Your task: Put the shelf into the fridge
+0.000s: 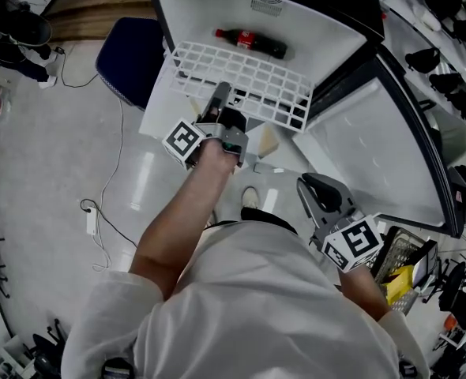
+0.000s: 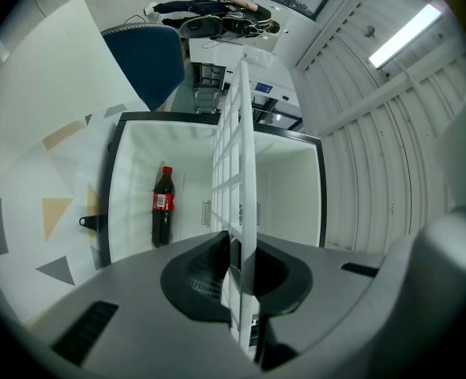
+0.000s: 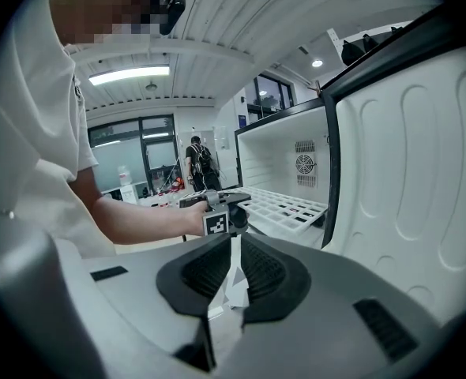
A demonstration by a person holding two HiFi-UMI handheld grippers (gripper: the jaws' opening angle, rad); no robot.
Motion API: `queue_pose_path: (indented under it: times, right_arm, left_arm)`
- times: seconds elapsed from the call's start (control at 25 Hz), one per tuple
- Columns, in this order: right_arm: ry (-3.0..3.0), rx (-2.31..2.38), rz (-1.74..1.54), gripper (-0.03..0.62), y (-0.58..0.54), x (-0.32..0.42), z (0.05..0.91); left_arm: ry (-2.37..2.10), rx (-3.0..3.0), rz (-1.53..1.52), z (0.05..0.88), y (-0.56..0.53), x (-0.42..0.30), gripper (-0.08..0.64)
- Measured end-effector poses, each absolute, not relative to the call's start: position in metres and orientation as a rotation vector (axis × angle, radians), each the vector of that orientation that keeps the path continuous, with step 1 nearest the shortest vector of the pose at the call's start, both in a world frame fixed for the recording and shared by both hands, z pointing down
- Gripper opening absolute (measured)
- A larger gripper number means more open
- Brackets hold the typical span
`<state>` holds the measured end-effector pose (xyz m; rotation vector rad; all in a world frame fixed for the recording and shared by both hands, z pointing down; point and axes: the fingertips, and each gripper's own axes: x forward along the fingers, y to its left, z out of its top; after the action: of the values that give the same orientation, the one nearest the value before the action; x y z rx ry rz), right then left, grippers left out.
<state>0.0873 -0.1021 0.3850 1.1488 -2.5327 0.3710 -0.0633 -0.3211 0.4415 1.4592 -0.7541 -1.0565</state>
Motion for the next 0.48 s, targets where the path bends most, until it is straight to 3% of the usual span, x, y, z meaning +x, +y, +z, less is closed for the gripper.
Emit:
queue_pose_path:
  times: [0.48]
  right_arm:
    - [-2.518, 1.141, 0.391, 0.049, -0.106, 0.092, 0.39]
  left_arm:
    - [-0.77, 1.454, -1.066, 0.454, -0.325, -0.066, 0.034]
